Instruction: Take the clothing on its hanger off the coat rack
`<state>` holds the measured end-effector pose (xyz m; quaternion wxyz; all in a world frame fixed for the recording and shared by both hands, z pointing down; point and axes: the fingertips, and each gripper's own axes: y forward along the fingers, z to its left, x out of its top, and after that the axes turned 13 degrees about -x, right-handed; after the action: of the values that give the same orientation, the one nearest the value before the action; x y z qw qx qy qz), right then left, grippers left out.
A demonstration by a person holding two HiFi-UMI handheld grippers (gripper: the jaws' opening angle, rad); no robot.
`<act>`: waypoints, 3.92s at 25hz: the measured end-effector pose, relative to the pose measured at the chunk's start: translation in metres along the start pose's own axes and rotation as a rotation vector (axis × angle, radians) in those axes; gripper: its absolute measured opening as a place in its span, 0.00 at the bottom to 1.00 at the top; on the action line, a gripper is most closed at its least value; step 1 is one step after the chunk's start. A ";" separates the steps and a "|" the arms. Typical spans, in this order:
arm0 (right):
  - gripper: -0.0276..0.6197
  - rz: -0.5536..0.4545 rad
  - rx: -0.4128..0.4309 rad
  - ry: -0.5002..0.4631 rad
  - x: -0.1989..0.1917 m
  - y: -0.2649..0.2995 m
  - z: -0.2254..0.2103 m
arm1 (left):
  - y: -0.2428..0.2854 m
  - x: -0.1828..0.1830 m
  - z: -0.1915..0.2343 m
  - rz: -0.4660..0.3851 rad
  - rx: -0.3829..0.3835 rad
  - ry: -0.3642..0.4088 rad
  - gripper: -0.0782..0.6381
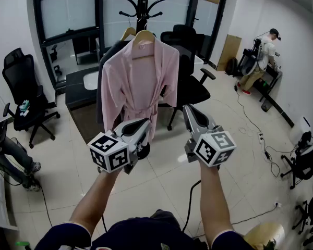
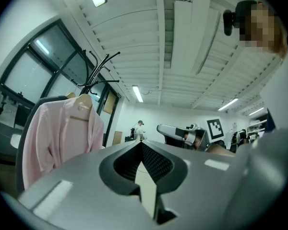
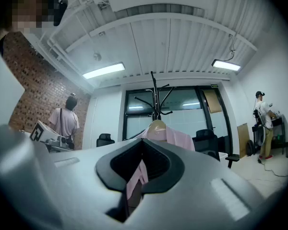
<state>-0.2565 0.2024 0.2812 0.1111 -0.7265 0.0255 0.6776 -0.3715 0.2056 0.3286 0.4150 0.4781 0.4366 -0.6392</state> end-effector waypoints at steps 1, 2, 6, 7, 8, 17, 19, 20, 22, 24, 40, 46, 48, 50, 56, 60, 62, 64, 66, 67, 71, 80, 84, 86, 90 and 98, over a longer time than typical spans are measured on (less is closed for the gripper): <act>0.05 0.003 0.010 -0.005 0.000 0.003 -0.007 | 0.007 0.000 0.004 0.000 0.014 0.005 0.13; 0.05 0.007 0.021 -0.010 0.000 0.006 -0.014 | 0.014 0.001 0.007 0.000 0.029 0.010 0.13; 0.05 0.026 0.064 -0.016 0.001 0.024 -0.044 | 0.043 0.005 0.026 0.005 0.096 0.033 0.13; 0.05 0.031 0.077 -0.016 0.002 0.028 -0.051 | 0.048 0.007 0.031 0.008 0.116 0.043 0.13; 0.05 0.035 0.090 -0.015 0.002 0.033 -0.056 | 0.053 0.008 0.035 0.012 0.136 0.055 0.13; 0.05 0.042 0.152 -0.032 -0.003 0.085 -0.087 | 0.074 0.025 0.096 0.048 0.254 0.128 0.13; 0.05 0.051 0.163 -0.040 -0.008 0.103 -0.091 | 0.077 0.027 0.114 0.045 0.268 0.136 0.13; 0.05 0.054 0.168 -0.046 -0.009 0.113 -0.093 | 0.079 0.028 0.124 0.043 0.274 0.142 0.13; 0.05 0.060 0.174 -0.058 -0.013 0.134 -0.097 | 0.083 0.032 0.145 0.042 0.285 0.159 0.13; 0.05 0.067 0.183 -0.071 -0.016 0.153 -0.099 | 0.084 0.037 0.167 0.047 0.305 0.186 0.13; 0.05 0.048 0.271 -0.067 -0.018 0.263 -0.071 | 0.075 0.108 0.322 0.231 0.494 0.464 0.34; 0.05 0.035 0.302 -0.055 -0.017 0.272 -0.067 | 0.095 0.119 0.355 0.422 0.514 0.631 0.51; 0.05 0.035 0.300 -0.049 -0.018 0.272 -0.070 | 0.103 0.114 0.368 0.495 0.500 0.637 0.52; 0.05 0.039 0.293 -0.043 -0.019 0.271 -0.075 | 0.109 0.112 0.378 0.554 0.494 0.638 0.52; 0.05 0.040 0.257 -0.025 -0.022 0.269 -0.096 | 0.119 0.106 0.396 0.649 0.523 0.661 0.43; 0.05 0.040 0.240 -0.015 -0.023 0.269 -0.104 | 0.117 0.109 0.400 0.670 0.530 0.669 0.24; 0.05 0.042 0.239 -0.015 -0.024 0.268 -0.105 | 0.115 0.109 0.399 0.685 0.532 0.667 0.23; 0.05 0.044 0.239 -0.017 -0.025 0.266 -0.105 | 0.113 0.109 0.396 0.699 0.537 0.667 0.23; 0.05 0.043 0.236 -0.018 -0.025 0.264 -0.106 | 0.112 0.113 0.393 0.700 0.539 0.672 0.23; 0.05 0.042 0.235 -0.018 -0.024 0.263 -0.106 | 0.113 0.117 0.391 0.697 0.540 0.676 0.23; 0.05 0.034 0.226 -0.013 -0.022 0.259 -0.109 | 0.124 0.137 0.379 0.680 0.524 0.703 0.23; 0.05 0.026 0.139 -0.010 -0.024 0.235 -0.137 | 0.172 0.109 0.358 0.717 0.403 0.730 0.23; 0.05 0.037 0.098 -0.008 -0.022 0.224 -0.170 | 0.212 0.093 0.344 0.711 0.346 0.720 0.23; 0.05 0.047 0.081 -0.008 -0.023 0.213 -0.191 | 0.237 0.084 0.334 0.703 0.321 0.707 0.23; 0.05 0.055 0.040 -0.007 -0.018 0.192 -0.237 | 0.287 0.070 0.313 0.680 0.277 0.682 0.23; 0.05 0.050 -0.026 -0.007 -0.008 0.155 -0.320 | 0.375 0.050 0.284 0.635 0.231 0.644 0.23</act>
<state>0.0265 -0.0127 0.2880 0.0847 -0.7245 0.0346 0.6832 -0.0964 -0.1741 0.2650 0.3776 0.8050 0.3015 -0.3442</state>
